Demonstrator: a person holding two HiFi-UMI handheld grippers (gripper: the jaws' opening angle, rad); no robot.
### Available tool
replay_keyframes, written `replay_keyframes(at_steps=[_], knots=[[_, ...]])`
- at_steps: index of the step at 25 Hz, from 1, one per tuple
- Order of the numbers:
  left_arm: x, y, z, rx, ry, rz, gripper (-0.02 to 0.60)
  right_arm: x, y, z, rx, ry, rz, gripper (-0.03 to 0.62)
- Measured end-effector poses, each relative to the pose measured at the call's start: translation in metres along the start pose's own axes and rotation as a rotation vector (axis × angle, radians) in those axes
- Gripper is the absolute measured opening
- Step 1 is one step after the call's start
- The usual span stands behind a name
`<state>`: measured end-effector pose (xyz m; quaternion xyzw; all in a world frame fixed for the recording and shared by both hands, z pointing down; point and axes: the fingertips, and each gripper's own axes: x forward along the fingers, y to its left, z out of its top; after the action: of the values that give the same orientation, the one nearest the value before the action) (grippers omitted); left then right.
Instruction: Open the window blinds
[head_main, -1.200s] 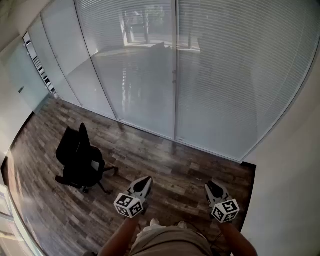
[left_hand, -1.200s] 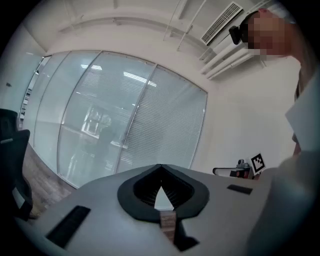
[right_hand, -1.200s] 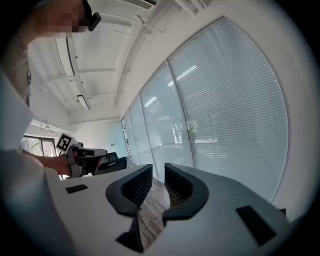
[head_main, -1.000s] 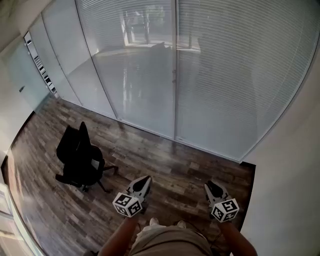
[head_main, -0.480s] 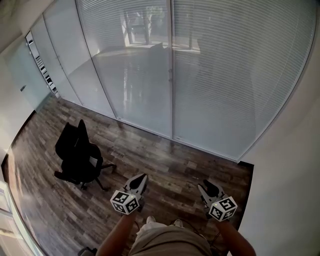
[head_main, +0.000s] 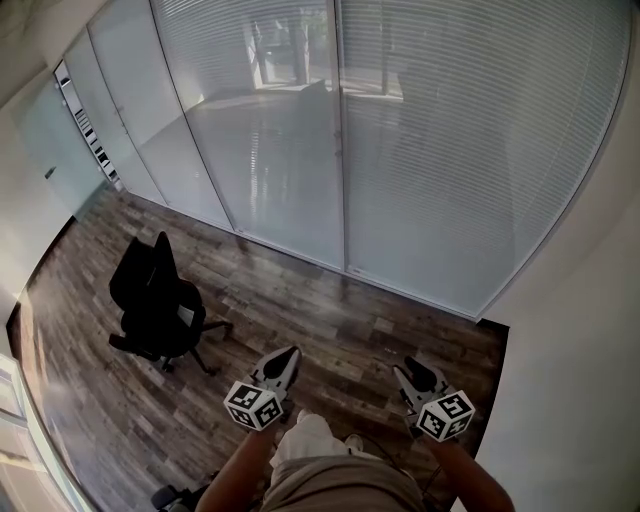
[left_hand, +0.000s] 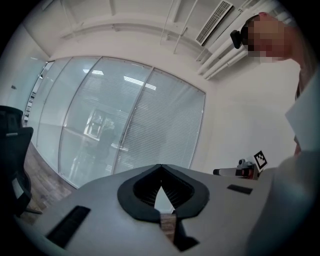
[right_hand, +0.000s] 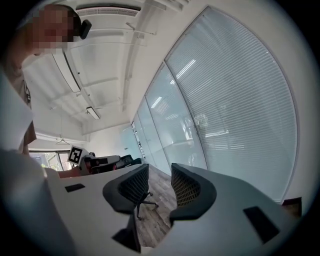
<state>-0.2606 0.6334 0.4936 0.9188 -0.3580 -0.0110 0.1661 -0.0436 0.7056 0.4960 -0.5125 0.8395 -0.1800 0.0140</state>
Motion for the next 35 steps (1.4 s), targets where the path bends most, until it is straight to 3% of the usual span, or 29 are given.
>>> replay_keyframes(at_steps=[10, 20, 27, 35], knots=[[0.040, 0.063, 0.014, -0.009, 0.038, -0.016, 0.015, 0.058, -0.029, 0.014, 0.021, 0.006, -0.043, 0.130], [0.122, 0.153, 0.052, 0.029, 0.077, -0.112, 0.015, 0.170, -0.064, 0.039, 0.031, -0.007, -0.126, 0.130], [0.164, 0.233, 0.073, 0.011, 0.074, -0.139, 0.015, 0.260, -0.077, 0.049, 0.039, 0.003, -0.154, 0.130], [0.199, 0.295, 0.086, 0.015, 0.086, -0.164, 0.015, 0.326, -0.101, 0.058, 0.060, -0.012, -0.187, 0.129]])
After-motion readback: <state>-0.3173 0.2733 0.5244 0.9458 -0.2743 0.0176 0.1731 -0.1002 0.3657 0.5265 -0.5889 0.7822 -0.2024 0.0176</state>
